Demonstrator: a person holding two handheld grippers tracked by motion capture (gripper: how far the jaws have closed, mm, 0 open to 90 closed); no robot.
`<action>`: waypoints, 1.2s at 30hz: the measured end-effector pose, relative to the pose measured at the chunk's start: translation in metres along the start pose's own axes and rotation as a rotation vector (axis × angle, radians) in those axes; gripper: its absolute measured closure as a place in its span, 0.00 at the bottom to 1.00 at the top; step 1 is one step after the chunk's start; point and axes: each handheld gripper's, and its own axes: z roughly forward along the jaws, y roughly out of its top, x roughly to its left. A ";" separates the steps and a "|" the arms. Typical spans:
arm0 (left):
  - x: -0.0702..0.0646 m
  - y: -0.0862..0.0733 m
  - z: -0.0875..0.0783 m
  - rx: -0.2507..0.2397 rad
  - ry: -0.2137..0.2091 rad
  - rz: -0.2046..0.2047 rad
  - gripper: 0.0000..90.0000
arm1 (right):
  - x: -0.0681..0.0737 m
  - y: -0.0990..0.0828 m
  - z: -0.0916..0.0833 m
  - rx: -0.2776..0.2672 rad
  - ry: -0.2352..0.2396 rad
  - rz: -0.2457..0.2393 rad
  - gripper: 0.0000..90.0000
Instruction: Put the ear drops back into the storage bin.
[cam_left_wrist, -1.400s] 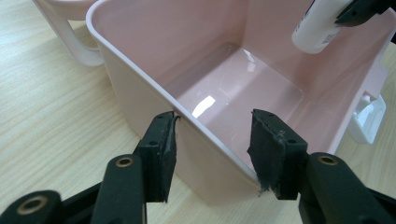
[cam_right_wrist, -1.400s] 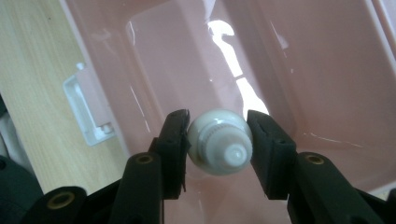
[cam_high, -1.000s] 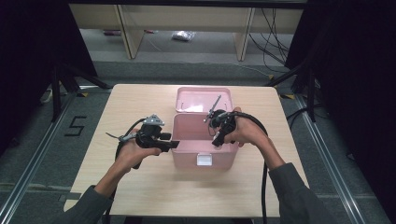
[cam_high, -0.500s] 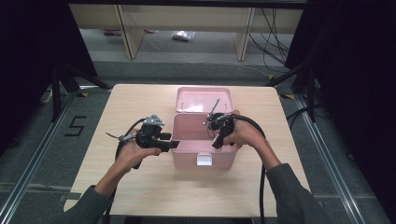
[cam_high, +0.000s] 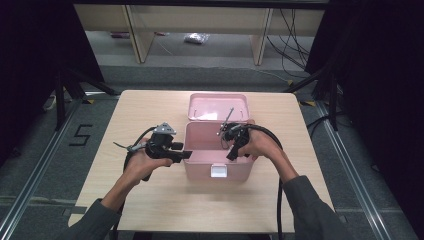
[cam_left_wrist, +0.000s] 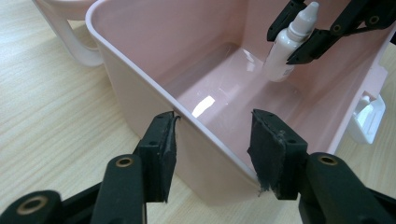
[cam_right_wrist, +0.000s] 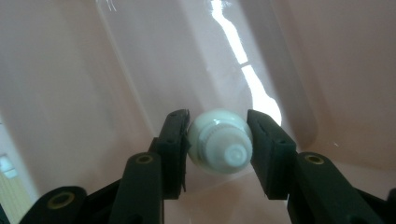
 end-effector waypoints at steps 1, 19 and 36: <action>0.000 0.000 0.000 0.000 0.000 -0.003 0.56 | -0.001 0.000 0.001 -0.001 0.002 -0.014 0.67; 0.001 0.000 0.000 0.002 -0.008 0.001 0.56 | 0.000 0.000 0.011 0.015 -0.009 -0.037 0.67; 0.001 0.000 0.000 0.002 -0.008 0.000 0.56 | 0.001 -0.003 0.027 0.051 0.013 -0.040 0.67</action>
